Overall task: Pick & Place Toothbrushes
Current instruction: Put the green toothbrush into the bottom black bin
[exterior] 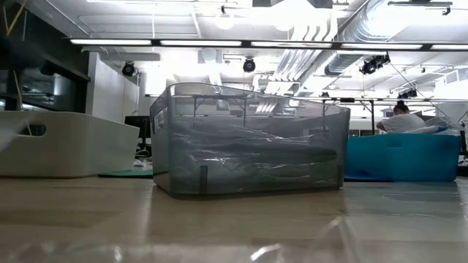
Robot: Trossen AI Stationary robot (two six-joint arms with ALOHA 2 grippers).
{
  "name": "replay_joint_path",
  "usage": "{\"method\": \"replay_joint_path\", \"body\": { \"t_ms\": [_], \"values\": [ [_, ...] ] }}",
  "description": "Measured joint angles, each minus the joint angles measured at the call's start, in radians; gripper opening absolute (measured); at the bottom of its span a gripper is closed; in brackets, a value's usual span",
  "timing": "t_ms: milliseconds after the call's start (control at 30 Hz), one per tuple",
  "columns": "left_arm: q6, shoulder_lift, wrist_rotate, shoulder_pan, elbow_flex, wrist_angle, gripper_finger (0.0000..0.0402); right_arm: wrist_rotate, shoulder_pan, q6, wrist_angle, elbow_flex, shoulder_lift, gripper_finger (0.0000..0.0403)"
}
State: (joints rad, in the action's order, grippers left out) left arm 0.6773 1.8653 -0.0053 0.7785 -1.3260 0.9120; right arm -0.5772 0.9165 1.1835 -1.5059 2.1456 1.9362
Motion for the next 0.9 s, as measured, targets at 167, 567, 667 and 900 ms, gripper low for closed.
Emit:
{"method": "replay_joint_path", "body": {
  "t_ms": [167,567,667,900],
  "values": [
    [0.0,-0.043,-0.07,-0.073,-0.099,0.065,0.0005,-0.001,0.0,0.0,0.003,0.0,0.0,0.0162],
    [-0.246,-0.045,-0.13,-0.326,-0.338,0.111,0.0004,-0.026,0.0,-0.001,0.007,0.0,0.0,0.0162],
    [-0.321,-0.045,-0.131,-0.386,-0.366,0.094,0.0004,-0.026,0.0,-0.001,0.007,0.0,0.0,0.0162],
    [-0.443,-0.044,-0.118,-0.478,-0.385,-0.019,0.0004,-0.026,0.0,-0.002,0.006,0.0,0.0,0.0162]
  ]
}}
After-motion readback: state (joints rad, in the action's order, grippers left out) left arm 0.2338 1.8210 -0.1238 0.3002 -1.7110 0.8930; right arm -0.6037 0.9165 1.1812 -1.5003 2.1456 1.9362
